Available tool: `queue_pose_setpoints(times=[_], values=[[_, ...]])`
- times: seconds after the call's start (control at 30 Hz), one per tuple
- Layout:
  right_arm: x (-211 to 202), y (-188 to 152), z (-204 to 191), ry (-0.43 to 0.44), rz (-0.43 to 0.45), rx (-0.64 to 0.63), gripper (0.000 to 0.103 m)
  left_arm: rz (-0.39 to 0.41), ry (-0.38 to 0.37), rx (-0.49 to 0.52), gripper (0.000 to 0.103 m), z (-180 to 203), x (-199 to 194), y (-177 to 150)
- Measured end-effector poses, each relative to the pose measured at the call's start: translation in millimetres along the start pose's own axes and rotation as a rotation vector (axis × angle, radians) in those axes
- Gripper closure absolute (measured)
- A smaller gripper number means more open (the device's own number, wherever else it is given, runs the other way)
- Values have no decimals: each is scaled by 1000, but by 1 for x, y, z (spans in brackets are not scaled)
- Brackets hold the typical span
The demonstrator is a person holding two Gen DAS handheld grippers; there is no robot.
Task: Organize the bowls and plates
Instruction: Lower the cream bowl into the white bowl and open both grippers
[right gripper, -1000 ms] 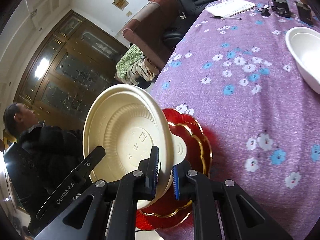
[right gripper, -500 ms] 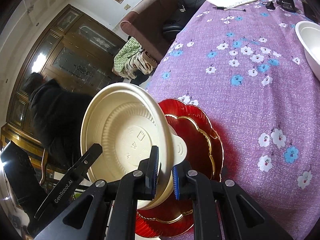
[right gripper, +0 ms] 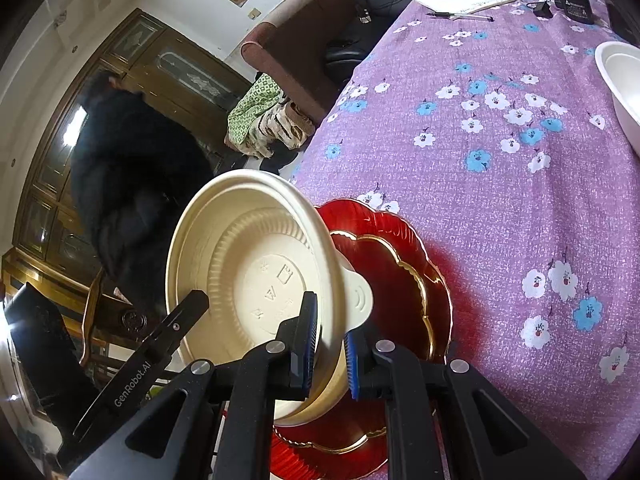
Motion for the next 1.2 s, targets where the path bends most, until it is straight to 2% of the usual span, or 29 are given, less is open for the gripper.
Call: queue_pose_setpoints(times=[0.27,0.4,0.57,0.63,0.7,0.87,0.93,1.03,1.1,1.2], values=[[4,-2,1,-5,-6,1,91,6,-15,17,93,-1,-3,4],[2,-2,1,-3,-2,3,91,24,-2,42,85,-1,-8,6],[-8,0,1,13,6,13,91,68,31,83,83,-5,-20,11],[-12,1,3,16,11,16,89,78,41,91,76,-8,-24,13],[-11,2,4,21,8,20,90,94,61,91,59,-13,-27,15],[-3,-2,6,14,-7,33,90,102,88,74,58,-25,-27,18],[-2,0,2,18,-9,28,87,96,87,64,58,-28,-25,19],[-5,2,-5,-26,12,-30,84,92,85,53,58,-32,-25,20],[-7,2,-12,-34,11,-70,63,91,83,53,58,-31,-24,19],[-16,6,-21,-68,34,-139,60,93,77,58,58,-30,-27,19]])
Point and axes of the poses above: each gripper's, at about its wrist camera, not at the fingertips, and x roughly the way its jaws point, z to its right, y to its top, the point moved 10 cm from there along x, roughly the way its jaws point, and after that the axes turned 4 degrees about -x, right-handed, at the moved point
